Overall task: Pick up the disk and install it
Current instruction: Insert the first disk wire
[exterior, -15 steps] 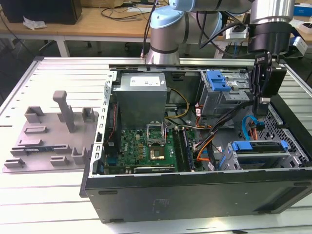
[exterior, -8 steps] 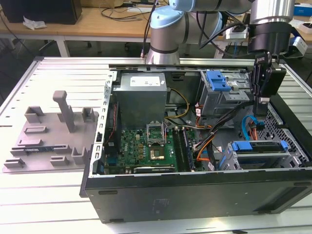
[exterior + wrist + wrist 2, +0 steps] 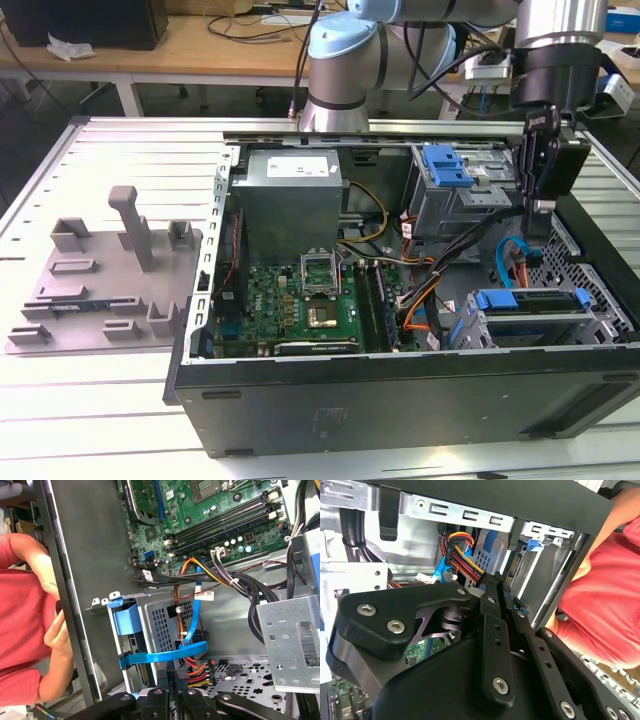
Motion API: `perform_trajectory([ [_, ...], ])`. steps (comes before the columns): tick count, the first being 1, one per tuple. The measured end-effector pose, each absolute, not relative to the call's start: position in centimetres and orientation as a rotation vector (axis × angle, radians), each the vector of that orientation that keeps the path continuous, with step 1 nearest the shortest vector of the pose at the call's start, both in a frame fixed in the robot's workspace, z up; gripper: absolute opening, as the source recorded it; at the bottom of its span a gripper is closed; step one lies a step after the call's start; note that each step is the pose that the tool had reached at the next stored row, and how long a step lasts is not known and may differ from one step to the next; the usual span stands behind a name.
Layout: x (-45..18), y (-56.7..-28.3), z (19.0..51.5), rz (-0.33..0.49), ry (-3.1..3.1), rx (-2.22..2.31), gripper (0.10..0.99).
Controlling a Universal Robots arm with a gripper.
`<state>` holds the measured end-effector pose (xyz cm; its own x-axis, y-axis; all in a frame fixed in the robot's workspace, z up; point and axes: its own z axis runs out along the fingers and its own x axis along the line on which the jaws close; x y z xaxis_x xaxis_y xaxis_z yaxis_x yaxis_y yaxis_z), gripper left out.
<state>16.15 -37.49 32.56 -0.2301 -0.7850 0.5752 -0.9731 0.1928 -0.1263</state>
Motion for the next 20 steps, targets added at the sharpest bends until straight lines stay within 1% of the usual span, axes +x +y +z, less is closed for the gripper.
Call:
perform_trajectory([
  [3, 16.1, -37.8, 32.7, 0.671, -2.092, 1.648, 0.169],
  [7, 16.1, -39.0, 32.7, 0.672, -2.093, 1.649, 0.169],
  [15, 16.1, -39.6, 33.5, 0.67, -2.091, 1.671, 0.169],
  [20, 16.1, -40.6, 33.8, 0.635, -2.125, 1.697, 0.169],
])
